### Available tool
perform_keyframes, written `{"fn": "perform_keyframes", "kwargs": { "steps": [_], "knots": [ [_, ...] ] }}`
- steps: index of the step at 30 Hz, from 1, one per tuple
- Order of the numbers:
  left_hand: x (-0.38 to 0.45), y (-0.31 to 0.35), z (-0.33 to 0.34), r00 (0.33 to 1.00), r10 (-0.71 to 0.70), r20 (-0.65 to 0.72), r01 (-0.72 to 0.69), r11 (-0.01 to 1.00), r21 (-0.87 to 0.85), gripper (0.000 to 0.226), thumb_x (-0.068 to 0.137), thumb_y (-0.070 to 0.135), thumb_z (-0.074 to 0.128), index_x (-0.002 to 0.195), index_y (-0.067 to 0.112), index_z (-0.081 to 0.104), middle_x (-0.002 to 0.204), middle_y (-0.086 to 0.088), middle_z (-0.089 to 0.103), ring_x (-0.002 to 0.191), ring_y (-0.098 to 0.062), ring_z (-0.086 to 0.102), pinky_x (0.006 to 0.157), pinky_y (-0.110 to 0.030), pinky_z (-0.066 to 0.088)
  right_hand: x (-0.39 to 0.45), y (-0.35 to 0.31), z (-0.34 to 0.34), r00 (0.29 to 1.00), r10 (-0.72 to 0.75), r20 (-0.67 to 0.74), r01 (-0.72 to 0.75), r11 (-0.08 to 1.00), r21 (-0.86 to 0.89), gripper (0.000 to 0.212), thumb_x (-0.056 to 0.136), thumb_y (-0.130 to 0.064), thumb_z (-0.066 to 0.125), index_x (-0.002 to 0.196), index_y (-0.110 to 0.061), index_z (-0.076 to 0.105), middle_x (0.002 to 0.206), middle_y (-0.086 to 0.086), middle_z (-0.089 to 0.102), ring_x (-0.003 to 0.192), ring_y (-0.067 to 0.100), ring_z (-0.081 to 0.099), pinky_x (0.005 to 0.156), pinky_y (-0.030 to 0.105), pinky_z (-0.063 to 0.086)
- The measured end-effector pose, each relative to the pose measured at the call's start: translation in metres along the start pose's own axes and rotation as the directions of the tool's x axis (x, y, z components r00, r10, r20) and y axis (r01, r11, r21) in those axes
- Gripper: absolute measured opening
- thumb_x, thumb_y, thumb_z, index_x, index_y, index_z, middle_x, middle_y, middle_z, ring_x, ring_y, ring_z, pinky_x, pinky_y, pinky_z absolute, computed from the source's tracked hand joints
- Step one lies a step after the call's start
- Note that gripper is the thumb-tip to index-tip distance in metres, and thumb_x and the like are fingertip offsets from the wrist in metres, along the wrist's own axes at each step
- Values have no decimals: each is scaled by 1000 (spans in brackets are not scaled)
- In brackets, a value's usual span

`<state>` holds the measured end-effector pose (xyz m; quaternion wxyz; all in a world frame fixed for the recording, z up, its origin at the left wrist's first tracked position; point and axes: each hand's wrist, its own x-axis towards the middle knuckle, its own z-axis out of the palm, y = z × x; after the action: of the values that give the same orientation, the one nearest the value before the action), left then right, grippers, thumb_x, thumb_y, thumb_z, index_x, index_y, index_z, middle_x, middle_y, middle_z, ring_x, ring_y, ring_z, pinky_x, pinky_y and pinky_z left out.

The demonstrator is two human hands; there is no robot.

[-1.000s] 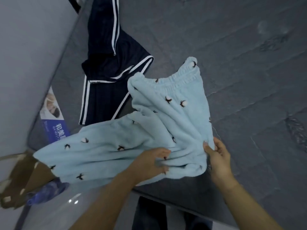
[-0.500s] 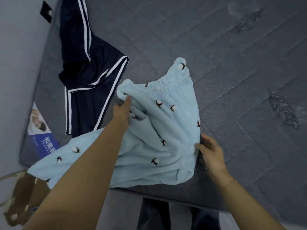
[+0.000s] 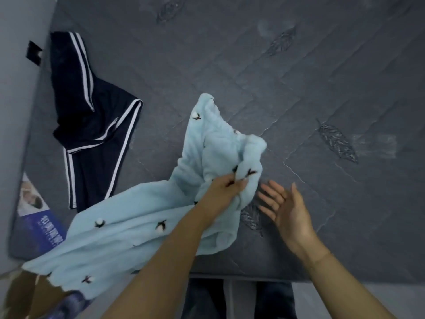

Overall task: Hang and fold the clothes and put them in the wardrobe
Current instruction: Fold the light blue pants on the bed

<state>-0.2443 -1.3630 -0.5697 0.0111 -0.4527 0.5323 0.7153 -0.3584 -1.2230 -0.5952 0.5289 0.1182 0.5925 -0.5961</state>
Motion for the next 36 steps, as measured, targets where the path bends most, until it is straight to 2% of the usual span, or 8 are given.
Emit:
{"fn": "perform_keyframes", "kwargs": {
  "steps": [5,13,18,21,24,29,32,36],
  "knots": [
    [-20,-57,45,991,-118,66,106,982,159,34,97,30,57,115,3,68,117,-15,68,113,-30,61,102,-43,47,-5,4,-15,1000,20,-4,-20,999,-25,62,90,-66,40,128,-22,59,119,0,70,107,19,67,90,38,52],
    [-13,-61,12,987,-156,21,156,988,22,25,100,15,52,121,8,64,105,-2,71,90,-5,68,81,-17,53,7,24,10,981,91,-173,-110,989,-103,32,93,-30,63,120,-13,60,113,8,69,97,22,68,83,35,57],
    [47,-18,-34,923,151,-354,-72,971,226,21,94,10,59,115,15,61,119,-6,64,95,-6,60,85,-10,47,18,20,11,901,120,-416,-97,992,76,35,97,-44,54,110,-13,62,99,2,69,86,16,66,72,29,54],
    [96,8,-51,866,288,-410,-59,871,488,56,90,30,67,138,12,45,139,-11,46,126,-23,45,107,-38,39,12,15,-4,926,123,-357,-42,973,226,47,92,-55,52,112,-15,66,104,5,74,92,18,72,72,30,58],
    [133,24,-55,894,256,-368,65,738,672,78,86,50,66,148,18,30,148,-9,34,136,-28,33,108,-48,33,7,12,-21,955,107,-275,-13,947,320,57,90,-58,49,125,-15,61,116,4,71,105,19,69,85,33,57],
    [159,31,-39,974,98,-204,47,794,606,37,102,39,44,113,8,61,107,-13,62,102,-30,59,86,-36,45,0,9,-47,961,106,-256,13,905,425,60,91,-58,45,131,-17,58,123,6,68,113,21,65,93,37,52],
    [154,44,-12,978,80,-193,18,888,459,39,103,41,39,123,16,61,110,0,60,96,-16,57,77,-26,44,-1,1,-71,961,60,-270,74,885,461,57,93,-57,44,131,-17,58,122,6,68,111,20,66,82,33,57],
    [158,79,64,990,117,-75,-85,936,342,34,102,42,41,120,22,63,110,2,68,96,-9,65,74,-22,52,0,-23,-127,955,16,-296,123,888,444,62,92,-61,42,135,-19,55,127,6,66,116,22,63,92,37,54]
  ]
}}
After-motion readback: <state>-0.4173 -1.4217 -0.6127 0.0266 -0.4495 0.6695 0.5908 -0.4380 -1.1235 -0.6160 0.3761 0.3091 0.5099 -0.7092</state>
